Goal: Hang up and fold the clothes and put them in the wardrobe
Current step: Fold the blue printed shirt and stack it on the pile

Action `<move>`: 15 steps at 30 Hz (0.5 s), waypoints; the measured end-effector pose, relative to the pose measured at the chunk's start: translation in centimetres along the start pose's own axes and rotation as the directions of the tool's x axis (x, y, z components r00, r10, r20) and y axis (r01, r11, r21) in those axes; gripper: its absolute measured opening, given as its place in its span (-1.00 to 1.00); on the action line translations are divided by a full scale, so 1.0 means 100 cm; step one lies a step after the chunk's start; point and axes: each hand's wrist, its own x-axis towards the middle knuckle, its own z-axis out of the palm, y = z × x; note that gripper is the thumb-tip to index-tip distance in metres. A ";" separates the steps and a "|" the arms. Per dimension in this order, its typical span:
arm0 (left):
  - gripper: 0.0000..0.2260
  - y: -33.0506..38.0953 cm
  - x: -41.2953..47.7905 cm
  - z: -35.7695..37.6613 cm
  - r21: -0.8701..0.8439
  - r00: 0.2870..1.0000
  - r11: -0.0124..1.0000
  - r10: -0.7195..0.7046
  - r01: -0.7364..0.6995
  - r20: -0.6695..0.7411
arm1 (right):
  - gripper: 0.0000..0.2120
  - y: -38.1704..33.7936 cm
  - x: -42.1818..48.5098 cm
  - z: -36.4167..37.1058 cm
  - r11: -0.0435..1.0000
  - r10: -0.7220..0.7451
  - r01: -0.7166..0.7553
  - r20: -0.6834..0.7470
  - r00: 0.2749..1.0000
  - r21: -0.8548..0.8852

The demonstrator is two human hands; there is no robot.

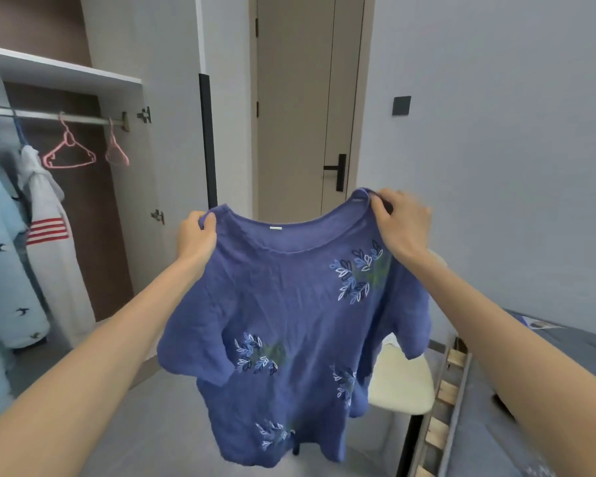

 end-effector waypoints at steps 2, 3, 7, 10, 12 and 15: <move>-0.84 0.008 -0.004 0.010 -0.027 0.996 0.996 0.087 -0.087 0.031 | -0.73 0.010 0.005 -0.020 0.999 0.018 -0.020 -0.049 0.999 -0.031; -0.83 0.012 -0.005 0.016 -0.038 0.991 0.992 0.126 -0.124 0.052 | -0.73 0.016 0.007 -0.031 0.998 0.028 -0.032 -0.068 0.997 -0.056; -0.83 0.038 -0.015 0.047 -0.142 0.970 0.972 0.206 -0.187 0.132 | -0.73 0.040 0.010 -0.085 0.985 0.078 -0.100 -0.152 0.985 -0.143; -0.86 0.072 -0.034 0.077 -0.279 0.943 0.937 0.269 -0.210 0.197 | -0.73 0.056 0.008 -0.133 0.967 0.093 -0.142 -0.226 0.970 -0.211; -0.86 0.098 -0.051 0.095 -0.348 0.916 0.910 0.321 -0.227 0.240 | -0.72 0.066 0.005 -0.167 0.952 0.102 -0.175 -0.279 0.955 -0.250; -0.86 0.138 -0.078 0.120 -0.449 0.875 0.863 0.386 -0.232 0.291 | -0.72 0.079 -0.003 -0.219 0.924 0.121 -0.238 -0.364 0.924 -0.298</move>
